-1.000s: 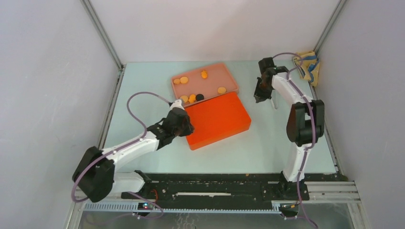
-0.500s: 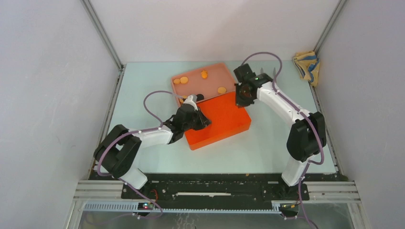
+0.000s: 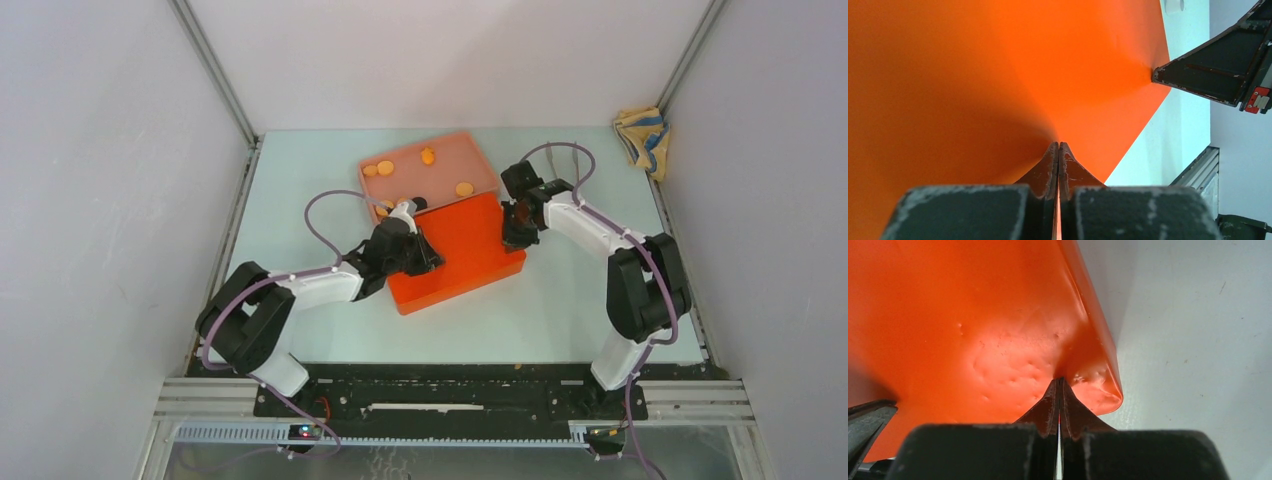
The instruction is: Pack the cookies
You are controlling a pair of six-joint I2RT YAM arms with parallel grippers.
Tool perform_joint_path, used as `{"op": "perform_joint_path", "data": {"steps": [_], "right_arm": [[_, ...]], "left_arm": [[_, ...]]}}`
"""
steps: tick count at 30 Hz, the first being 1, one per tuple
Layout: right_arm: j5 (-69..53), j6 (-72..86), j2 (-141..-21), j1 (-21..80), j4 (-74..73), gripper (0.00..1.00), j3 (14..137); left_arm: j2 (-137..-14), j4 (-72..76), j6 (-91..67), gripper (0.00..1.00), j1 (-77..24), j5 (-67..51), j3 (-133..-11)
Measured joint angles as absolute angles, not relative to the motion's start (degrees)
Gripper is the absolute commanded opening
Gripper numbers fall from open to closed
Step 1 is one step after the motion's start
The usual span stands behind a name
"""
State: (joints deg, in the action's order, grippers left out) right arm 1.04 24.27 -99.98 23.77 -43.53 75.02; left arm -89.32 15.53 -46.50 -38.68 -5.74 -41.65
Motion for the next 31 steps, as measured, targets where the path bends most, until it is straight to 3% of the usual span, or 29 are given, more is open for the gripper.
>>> {"op": "perform_joint_path", "data": {"steps": [6,14,21,28,31], "right_arm": [[4.1,23.3,-98.7,25.6,-43.5,0.0,75.1],[8.6,20.8,-95.1,28.8,-43.8,0.25,81.5],[10.4,19.9,-94.0,29.3,-43.0,0.32,83.2],[12.0,19.9,-94.0,29.4,-43.0,0.33,83.2],[12.8,19.8,-94.0,29.4,-43.0,0.41,83.0]], "left_arm": [[-86.0,8.4,-44.5,0.0,-38.9,-3.7,-42.3],[-70.3,-5.3,-40.1,0.0,-39.9,6.9,-42.5],[-57.3,-11.5,-37.5,0.0,-40.2,16.7,-42.6],[-56.2,-15.3,-36.9,0.0,-40.2,20.4,-42.6],[-56.2,-16.0,-36.8,0.0,-40.2,20.9,-42.6]]}}
